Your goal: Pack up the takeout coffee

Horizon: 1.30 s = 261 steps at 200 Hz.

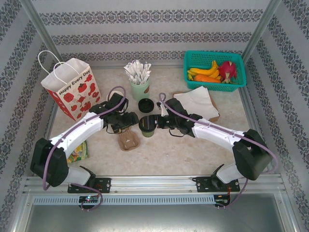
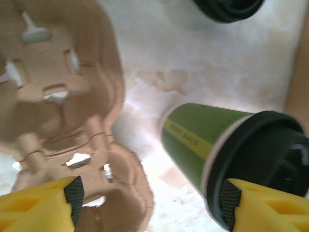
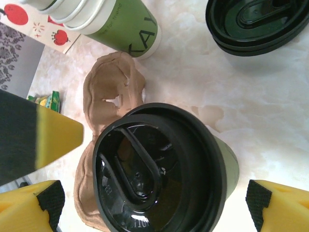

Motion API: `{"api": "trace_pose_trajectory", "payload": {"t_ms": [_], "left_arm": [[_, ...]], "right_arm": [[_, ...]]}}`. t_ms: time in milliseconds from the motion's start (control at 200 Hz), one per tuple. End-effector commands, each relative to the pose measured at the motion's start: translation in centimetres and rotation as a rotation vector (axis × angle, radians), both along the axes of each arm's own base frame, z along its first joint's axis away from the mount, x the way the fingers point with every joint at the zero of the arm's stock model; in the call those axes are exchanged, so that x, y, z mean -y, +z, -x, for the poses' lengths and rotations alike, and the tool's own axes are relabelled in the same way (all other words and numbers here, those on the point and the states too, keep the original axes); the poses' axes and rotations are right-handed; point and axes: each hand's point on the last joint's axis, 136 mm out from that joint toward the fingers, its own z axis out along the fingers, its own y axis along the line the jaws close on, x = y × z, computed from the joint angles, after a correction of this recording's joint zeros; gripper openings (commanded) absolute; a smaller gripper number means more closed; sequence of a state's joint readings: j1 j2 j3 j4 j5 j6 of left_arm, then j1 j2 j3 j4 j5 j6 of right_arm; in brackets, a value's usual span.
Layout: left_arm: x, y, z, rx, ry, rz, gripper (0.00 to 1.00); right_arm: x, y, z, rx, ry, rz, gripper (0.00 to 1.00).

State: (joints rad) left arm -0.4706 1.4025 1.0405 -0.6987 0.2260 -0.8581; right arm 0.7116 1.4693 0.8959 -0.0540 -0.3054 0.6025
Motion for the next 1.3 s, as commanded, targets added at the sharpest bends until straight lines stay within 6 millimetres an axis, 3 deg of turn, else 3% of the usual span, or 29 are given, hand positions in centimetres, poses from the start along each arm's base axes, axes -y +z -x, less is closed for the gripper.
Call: {"api": "trace_pose_trajectory", "payload": {"t_ms": [0,95,764,1049,1299], "left_arm": [[-1.2,-1.2,0.6,-0.065,0.012,-0.098,0.90],[-1.2,-1.7,0.5,-0.088,0.019,-0.112,1.00],[-0.8,-2.6,0.5,-0.111,0.009,-0.113,1.00],[-0.7,-2.7,0.6,-0.117,0.008,-0.108,1.00],[-0.3,-2.1,0.2,-0.086,-0.008,-0.085,1.00]], "right_arm": [[-0.5,-0.2,-0.3,0.024,0.016,0.036,0.98],[-0.8,-0.5,-0.2,0.028,0.020,0.048,0.98],[-2.1,-1.5,-1.0,0.067,0.029,0.114,0.98],[-1.9,-3.3,-0.7,0.025,0.031,0.148,0.97],[-0.5,-3.8,-0.8,0.027,-0.002,0.204,0.77]]}}
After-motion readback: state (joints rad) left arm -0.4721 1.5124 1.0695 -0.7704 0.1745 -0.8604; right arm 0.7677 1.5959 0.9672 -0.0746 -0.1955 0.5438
